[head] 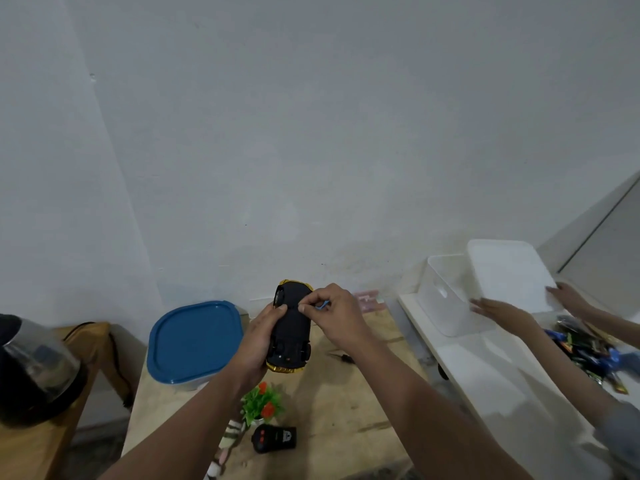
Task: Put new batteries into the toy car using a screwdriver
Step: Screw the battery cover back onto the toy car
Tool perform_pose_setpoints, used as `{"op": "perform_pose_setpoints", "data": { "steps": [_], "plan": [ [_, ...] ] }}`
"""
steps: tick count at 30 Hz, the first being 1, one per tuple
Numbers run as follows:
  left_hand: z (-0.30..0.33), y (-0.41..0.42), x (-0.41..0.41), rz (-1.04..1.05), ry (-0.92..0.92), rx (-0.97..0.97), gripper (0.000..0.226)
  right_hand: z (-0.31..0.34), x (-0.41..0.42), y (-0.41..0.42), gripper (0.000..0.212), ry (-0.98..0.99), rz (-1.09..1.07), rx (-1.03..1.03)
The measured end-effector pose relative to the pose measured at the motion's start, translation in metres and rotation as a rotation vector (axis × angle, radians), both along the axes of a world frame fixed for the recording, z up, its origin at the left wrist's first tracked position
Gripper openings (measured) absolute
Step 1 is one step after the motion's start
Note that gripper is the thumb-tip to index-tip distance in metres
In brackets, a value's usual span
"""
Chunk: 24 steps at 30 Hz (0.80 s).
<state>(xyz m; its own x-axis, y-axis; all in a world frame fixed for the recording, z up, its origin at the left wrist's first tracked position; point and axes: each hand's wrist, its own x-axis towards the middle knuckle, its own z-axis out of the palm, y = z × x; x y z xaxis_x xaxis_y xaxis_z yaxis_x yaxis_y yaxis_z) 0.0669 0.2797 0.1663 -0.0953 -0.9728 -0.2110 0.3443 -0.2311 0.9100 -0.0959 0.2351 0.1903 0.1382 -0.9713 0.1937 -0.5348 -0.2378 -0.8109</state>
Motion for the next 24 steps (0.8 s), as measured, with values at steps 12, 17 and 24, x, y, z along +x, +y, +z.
{"op": "perform_pose_setpoints", "data": {
  "steps": [12, 17, 24],
  "plan": [
    [-0.015, -0.019, -0.011, -0.002, -0.007, 0.03, 0.032, -0.028, -0.01, -0.007, 0.005, -0.143, -0.041, 0.041],
    [-0.023, -0.039, -0.024, -0.011, 0.024, 0.063, 0.032, -0.034, -0.024, -0.014, 0.015, -0.051, -0.026, -0.024],
    [-0.025, -0.083, -0.038, -0.011, 0.041, 0.08, 0.033, -0.046, -0.049, -0.052, 0.048, -0.107, 0.082, 0.107]
  ]
}}
